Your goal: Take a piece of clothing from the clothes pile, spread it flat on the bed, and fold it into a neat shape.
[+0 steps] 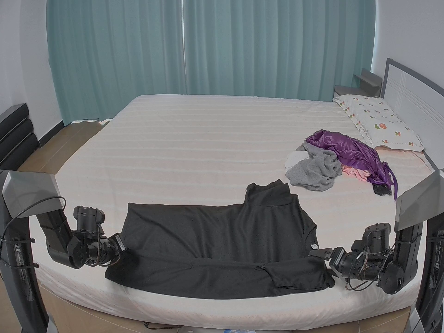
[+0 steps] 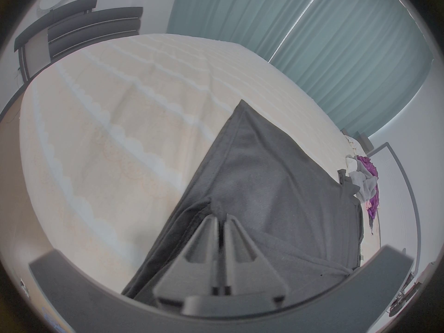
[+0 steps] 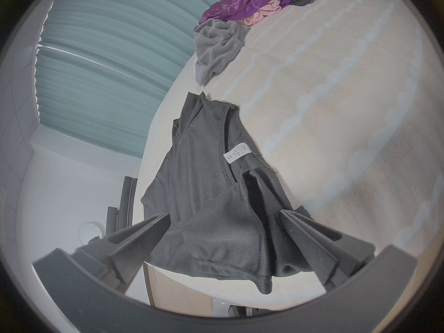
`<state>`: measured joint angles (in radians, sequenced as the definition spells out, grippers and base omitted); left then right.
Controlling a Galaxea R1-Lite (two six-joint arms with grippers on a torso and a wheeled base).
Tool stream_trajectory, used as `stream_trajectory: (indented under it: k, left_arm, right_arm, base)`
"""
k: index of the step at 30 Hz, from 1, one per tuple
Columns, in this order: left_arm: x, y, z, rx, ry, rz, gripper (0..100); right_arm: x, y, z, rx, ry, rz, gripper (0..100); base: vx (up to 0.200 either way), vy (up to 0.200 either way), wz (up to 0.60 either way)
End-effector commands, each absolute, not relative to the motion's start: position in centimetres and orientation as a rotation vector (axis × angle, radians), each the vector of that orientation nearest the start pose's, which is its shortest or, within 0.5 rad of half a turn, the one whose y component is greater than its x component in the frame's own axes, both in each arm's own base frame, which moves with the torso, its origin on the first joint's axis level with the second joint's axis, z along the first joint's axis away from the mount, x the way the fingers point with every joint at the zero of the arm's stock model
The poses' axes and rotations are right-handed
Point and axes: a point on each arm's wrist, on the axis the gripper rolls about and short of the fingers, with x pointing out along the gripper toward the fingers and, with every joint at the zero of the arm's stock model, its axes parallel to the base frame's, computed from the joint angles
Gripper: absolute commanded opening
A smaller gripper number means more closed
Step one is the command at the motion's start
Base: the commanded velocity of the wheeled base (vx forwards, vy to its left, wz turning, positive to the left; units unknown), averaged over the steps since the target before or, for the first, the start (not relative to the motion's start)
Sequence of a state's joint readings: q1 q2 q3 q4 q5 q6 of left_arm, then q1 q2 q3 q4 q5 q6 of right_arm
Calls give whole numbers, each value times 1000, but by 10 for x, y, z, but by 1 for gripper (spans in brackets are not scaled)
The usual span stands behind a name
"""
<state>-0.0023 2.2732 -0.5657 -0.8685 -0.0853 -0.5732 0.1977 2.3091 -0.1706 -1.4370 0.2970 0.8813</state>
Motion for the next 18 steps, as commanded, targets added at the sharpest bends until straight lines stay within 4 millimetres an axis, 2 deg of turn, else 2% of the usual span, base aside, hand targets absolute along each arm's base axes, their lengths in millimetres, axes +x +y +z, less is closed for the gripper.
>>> stream_trajectory:
  k: [1, 6, 11, 18]
  left_arm:
    - [309, -1, -28, -577, 840, 173, 0]
    - [307, -1, -18, -591, 813, 173, 0]
    - [297, -3, 4, -618, 768, 163, 0]
    - [285, 0, 12, -629, 761, 173, 0]
  right_arm:
    - [244, 56, -31, 860, 862, 136, 100]
    - [244, 58, -22, 858, 800, 171, 100]
    - [242, 66, -18, 808, 762, 221, 100]
    - [246, 67, -26, 651, 749, 273, 100]
  base:
    - [0, 0, 0]
    - [0, 0, 0]
    - [0, 0, 0]
    - [0, 0, 0]
